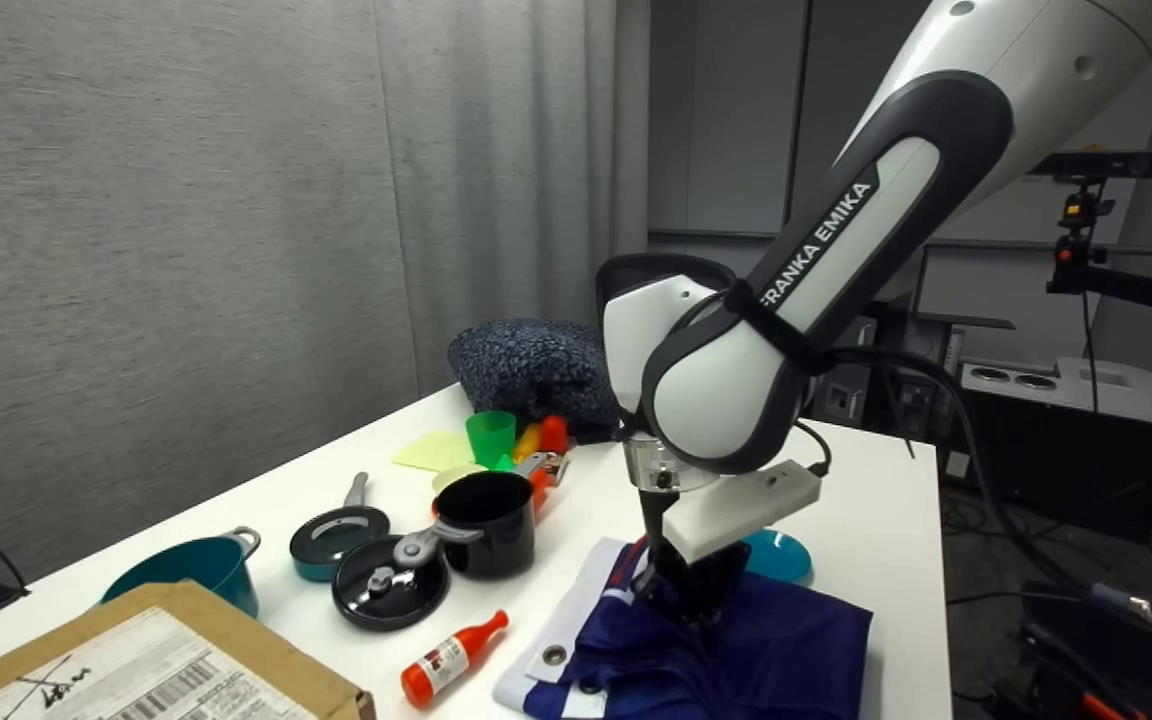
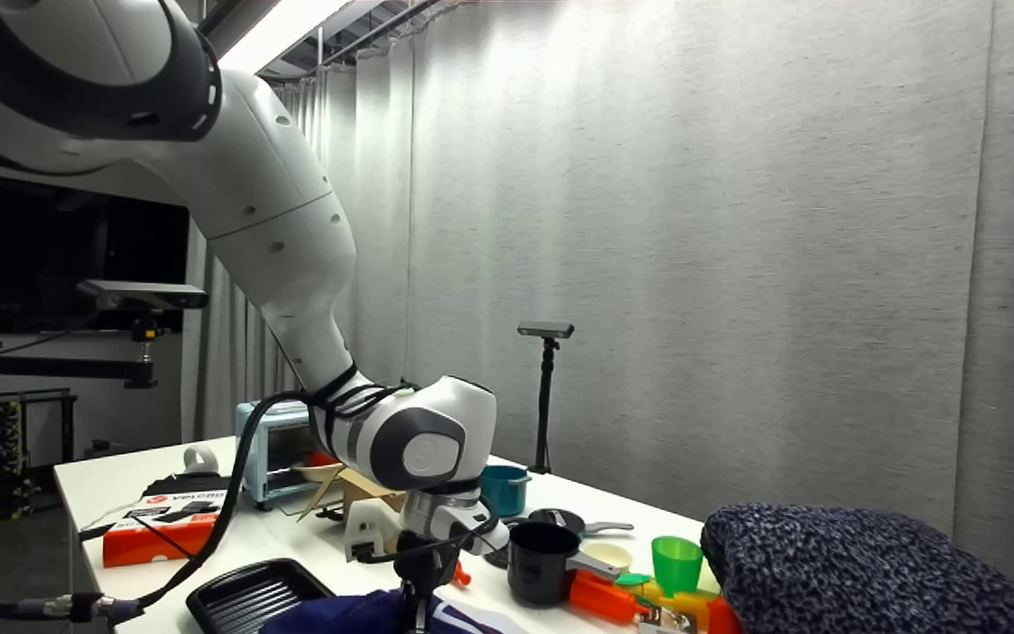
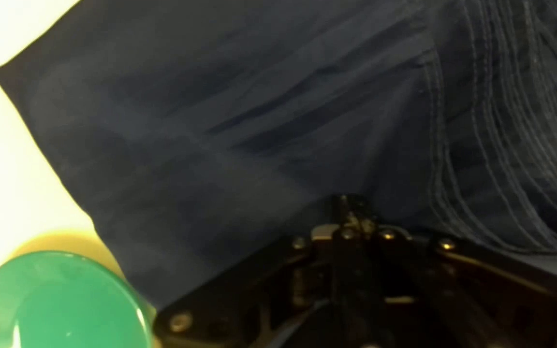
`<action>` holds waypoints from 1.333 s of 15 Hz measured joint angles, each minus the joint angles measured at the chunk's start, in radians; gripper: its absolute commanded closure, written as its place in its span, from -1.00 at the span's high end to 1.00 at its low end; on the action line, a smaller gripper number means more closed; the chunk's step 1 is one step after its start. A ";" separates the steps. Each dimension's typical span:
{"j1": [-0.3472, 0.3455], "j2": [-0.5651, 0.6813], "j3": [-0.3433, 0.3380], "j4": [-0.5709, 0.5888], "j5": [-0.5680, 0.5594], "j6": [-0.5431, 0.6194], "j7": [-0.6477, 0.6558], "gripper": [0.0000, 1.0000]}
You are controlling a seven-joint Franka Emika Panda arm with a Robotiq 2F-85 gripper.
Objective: Move the blue cloth to the right
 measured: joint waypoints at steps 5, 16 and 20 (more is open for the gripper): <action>0.009 -0.006 -0.041 -0.010 -0.031 0.018 0.132 -1.00; 0.006 -0.082 -0.101 -0.094 -0.061 0.131 0.242 -1.00; 0.007 -0.127 -0.040 -0.095 -0.055 0.207 0.184 -1.00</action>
